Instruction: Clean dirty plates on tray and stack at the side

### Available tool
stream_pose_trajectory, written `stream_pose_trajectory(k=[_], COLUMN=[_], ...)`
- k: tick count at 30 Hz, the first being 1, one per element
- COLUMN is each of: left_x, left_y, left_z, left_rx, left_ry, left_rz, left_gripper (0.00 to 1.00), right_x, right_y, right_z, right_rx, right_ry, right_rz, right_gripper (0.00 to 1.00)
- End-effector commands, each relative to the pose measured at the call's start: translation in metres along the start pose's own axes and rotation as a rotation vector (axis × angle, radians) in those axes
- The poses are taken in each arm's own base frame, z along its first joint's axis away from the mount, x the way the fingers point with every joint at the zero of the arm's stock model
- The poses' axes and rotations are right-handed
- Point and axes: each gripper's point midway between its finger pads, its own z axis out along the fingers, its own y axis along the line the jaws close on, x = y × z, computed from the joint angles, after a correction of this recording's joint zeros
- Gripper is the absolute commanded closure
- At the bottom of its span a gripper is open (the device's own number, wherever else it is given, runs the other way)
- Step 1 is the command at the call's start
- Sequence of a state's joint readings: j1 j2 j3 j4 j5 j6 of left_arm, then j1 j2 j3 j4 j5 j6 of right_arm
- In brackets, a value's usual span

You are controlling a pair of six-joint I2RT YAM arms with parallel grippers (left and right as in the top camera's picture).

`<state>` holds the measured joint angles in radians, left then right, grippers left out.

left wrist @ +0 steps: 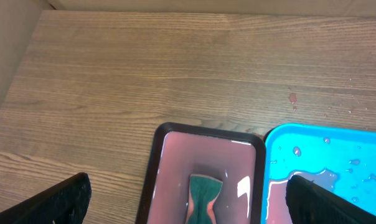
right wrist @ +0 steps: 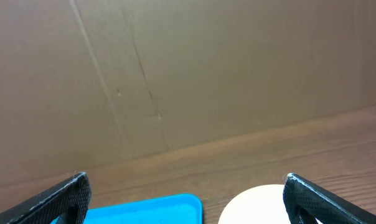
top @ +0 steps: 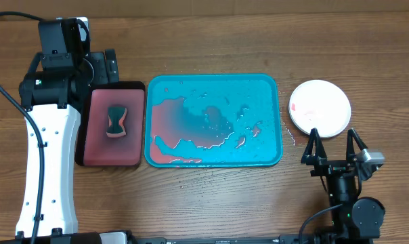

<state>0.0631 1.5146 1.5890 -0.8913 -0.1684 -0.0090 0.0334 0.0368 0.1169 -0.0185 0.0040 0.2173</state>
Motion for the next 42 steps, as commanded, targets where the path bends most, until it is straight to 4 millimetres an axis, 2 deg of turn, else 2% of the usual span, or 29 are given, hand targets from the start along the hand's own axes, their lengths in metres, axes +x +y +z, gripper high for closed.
stream_pose_trajectory(k=[1,8,36,40,42], left_x=[0.001,0.001,0.001,-0.004,-0.011], left_y=[-0.003,-0.003,-0.003,-0.003,-0.004], left_z=[0.001,0.001,0.001,-0.018,-0.038], left_rx=[0.008,0.008,0.008,0.014,0.023], left_ry=[0.004,0.004,0.004,-0.039,-0.089], left_rz=[-0.017,-0.017,-0.017,-0.019,-0.02], left_gripper=[0.0,0.0,0.0,0.0,0.0], right_x=[0.017,0.061,0.061,0.061,0.061], right_y=[-0.002,-0.013,-0.011,-0.011,-0.011], right_z=[0.0,-0.001,-0.001,-0.001,-0.001], right_rx=[-0.013,0.018,0.004,0.004,0.004], right_ry=[0.01,0.142,0.143,0.143,0.143], right_rz=[0.0,0.003,0.003,0.003,0.003], right_gripper=[0.0,0.0,0.0,0.0,0.0])
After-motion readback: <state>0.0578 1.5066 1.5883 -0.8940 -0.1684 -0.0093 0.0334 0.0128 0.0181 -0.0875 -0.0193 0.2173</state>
